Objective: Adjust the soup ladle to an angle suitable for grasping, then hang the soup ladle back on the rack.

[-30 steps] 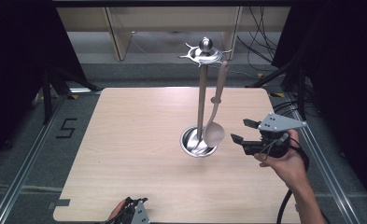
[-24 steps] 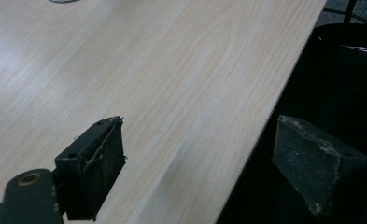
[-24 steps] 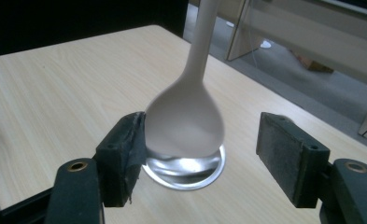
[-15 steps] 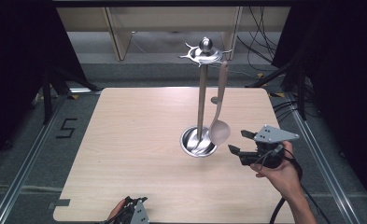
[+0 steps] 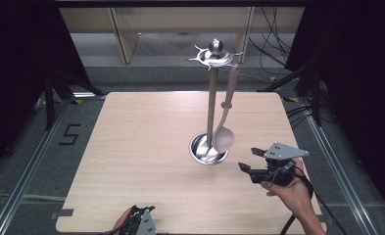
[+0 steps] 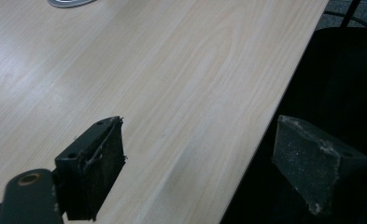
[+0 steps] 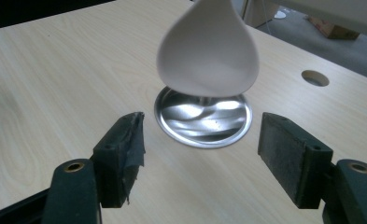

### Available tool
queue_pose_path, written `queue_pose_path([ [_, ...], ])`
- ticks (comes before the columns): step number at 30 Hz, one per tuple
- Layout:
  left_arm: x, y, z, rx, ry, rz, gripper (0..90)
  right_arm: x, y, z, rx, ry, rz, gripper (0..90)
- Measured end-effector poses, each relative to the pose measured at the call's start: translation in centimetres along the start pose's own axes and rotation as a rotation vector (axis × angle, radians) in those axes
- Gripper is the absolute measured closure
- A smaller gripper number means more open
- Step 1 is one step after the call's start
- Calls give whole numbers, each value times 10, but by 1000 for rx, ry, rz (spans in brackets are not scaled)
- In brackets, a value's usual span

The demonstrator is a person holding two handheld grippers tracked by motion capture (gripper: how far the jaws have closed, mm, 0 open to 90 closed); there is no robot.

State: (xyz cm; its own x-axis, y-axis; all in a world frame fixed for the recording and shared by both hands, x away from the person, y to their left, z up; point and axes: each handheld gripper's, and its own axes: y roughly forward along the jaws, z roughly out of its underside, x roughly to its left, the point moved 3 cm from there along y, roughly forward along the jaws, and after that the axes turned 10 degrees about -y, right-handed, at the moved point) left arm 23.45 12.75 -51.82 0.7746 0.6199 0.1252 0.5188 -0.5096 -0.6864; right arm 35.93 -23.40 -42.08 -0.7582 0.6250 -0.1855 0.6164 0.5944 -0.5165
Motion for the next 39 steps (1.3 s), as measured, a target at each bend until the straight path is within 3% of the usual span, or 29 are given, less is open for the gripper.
queue_pose_path([
  [1,0,0,0,-2,-2,-4,158,2,0,3,9,16,-9,324],
  [2,0,0,0,1,0,0,158,0,0,5,15,-4,-11,324],
  [3,0,0,0,2,2,0,158,3,0,6,14,21,-4,324],
  [4,-2,1,0,1,3,6,158,1,1,8,11,-10,-10,324],
  [6,-3,0,-1,4,18,5,158,3,-1,13,26,18,-11,323],
  [9,-6,2,0,-9,-2,17,160,4,-4,18,32,16,-18,321],
  [10,-4,1,0,5,19,7,160,3,-4,19,21,7,-1,320],
  [11,-4,1,1,4,12,10,159,4,-5,21,30,9,-12,320],
  [12,-3,1,1,4,13,5,159,6,-6,22,43,46,-7,319],
  [13,-3,0,1,3,13,0,159,6,-7,24,46,51,-6,317],
  [15,-2,1,2,2,6,6,158,3,-8,27,42,32,-8,316],
  [20,-3,1,2,5,12,0,158,2,-9,32,53,59,-14,307],
  [23,-5,-1,1,-2,14,4,159,2,-9,33,51,35,2,300],
  [24,-5,-1,1,-5,13,1,159,5,-9,34,60,66,-10,298],
  [27,-5,-2,2,-4,9,4,158,8,-8,36,55,71,-26,294],
  [28,-4,-2,2,-5,10,0,158,7,-7,38,60,49,-28,292],
  [30,-4,-2,1,-7,13,-8,159,11,-7,40,63,68,-19,290],
  [31,-5,-2,1,-16,-3,6,159,10,-7,42,61,43,-19,288],
  [34,-5,-2,1,-11,5,3,159,14,-10,45,47,37,-13,285],
  [35,-4,-2,2,-8,9,2,159,17,-10,46,51,62,-18,285],
  [39,-6,-1,2,-17,-5,24,158,22,-10,51,46,35,-22,284],
])
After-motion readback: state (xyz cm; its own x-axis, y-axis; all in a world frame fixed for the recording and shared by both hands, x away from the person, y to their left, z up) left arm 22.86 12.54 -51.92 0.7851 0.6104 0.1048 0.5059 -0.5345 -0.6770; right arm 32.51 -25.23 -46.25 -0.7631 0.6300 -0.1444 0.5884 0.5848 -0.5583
